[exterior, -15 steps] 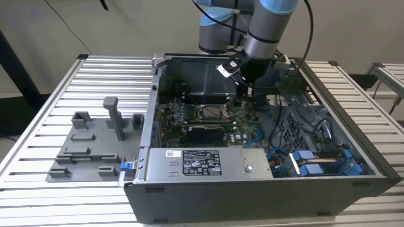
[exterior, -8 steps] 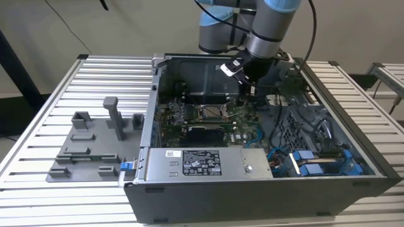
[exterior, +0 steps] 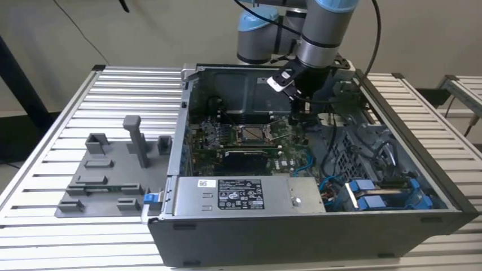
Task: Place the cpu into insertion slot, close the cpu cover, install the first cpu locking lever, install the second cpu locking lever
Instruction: 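Close the cpu cover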
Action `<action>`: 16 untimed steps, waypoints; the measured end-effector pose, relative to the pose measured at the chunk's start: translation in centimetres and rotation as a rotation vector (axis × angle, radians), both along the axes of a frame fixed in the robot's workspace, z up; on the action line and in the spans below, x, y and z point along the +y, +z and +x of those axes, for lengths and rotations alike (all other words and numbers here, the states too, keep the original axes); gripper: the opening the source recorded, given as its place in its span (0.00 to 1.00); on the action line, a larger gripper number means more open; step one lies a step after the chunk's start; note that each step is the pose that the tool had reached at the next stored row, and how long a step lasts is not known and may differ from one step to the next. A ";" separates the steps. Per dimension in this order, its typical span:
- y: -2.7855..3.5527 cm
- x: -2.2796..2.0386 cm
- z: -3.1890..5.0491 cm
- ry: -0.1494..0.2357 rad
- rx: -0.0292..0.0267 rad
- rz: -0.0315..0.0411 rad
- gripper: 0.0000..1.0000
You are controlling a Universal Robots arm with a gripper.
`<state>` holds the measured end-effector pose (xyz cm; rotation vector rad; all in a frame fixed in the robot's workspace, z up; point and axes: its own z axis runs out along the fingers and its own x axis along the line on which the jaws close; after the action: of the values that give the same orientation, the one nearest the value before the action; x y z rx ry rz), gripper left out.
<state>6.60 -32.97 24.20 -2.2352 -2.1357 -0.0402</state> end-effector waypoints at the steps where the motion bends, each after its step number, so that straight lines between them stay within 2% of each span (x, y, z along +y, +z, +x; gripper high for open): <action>1: 0.02 0.00 0.10 0.000 -0.0078 -0.0001 0.11; 3: 0.02 0.00 0.46 0.000 -0.0207 -0.0013 0.11; 5: 0.03 0.00 1.07 0.000 -0.0286 -0.0025 0.11; 6: 0.03 0.00 1.36 0.000 -0.0308 -0.0028 0.11; 9: -0.33 0.18 1.65 0.000 -0.0309 -0.0029 0.11; 16: -1.59 0.73 1.75 0.000 -0.0262 -0.0030 0.11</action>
<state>8.35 -32.25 22.61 -2.2491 -2.1498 -0.0667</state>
